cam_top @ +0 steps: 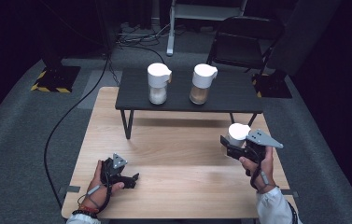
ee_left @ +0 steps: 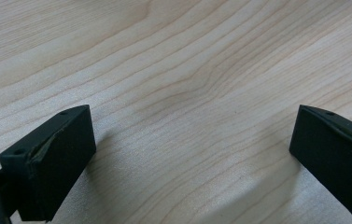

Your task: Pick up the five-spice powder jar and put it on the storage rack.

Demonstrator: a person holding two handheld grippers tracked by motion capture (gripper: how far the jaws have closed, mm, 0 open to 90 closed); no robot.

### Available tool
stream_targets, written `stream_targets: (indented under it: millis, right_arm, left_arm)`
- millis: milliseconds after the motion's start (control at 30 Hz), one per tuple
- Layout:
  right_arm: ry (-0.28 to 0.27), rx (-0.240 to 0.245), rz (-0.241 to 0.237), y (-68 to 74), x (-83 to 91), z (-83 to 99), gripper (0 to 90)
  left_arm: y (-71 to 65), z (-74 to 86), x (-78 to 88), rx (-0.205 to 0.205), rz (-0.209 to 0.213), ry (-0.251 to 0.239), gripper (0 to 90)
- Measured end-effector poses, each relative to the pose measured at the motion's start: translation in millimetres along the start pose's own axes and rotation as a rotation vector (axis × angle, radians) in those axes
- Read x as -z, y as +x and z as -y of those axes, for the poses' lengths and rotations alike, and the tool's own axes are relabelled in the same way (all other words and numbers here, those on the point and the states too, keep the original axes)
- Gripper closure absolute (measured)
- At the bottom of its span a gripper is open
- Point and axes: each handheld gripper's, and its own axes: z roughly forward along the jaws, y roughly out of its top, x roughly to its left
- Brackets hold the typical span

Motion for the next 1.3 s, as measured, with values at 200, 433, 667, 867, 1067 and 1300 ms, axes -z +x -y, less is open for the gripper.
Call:
stream_targets:
  millis: [200,433,667,867,1067,1300]
  right_arm:
    - [0.005,-0.001,0.007,2.1,2.1,-3.8,29.2]
    - [0.001,-0.001,0.006,3.2,5.6,-8.1,29.2]
    - [-0.01,-0.01,0.021,4.7,10.2,-11.7,29.1]
    - [-0.021,-0.007,0.03,4.0,14.7,-15.3,29.2]
    - [-0.028,-0.01,0.042,3.3,17.5,-21.6,29.1]
    - [-0.046,0.001,0.061,5.2,20.7,-35.2,29.1]
  left_arm:
    - [0.0,0.0,0.0,0.0,0.0,0.0,0.2]
    - [0.0,0.0,0.0,0.0,0.0,0.0,0.2]
    - [-0.2,-0.2,0.1,0.0,-0.001,0.001,0.2]
    - [-0.3,-0.1,0.1,0.001,-0.001,0.001,0.2]
    - [-0.3,-0.1,0.1,0.001,-0.001,0.001,0.2]
    - [-0.3,-0.1,0.1,0.001,-0.001,0.001,0.2]
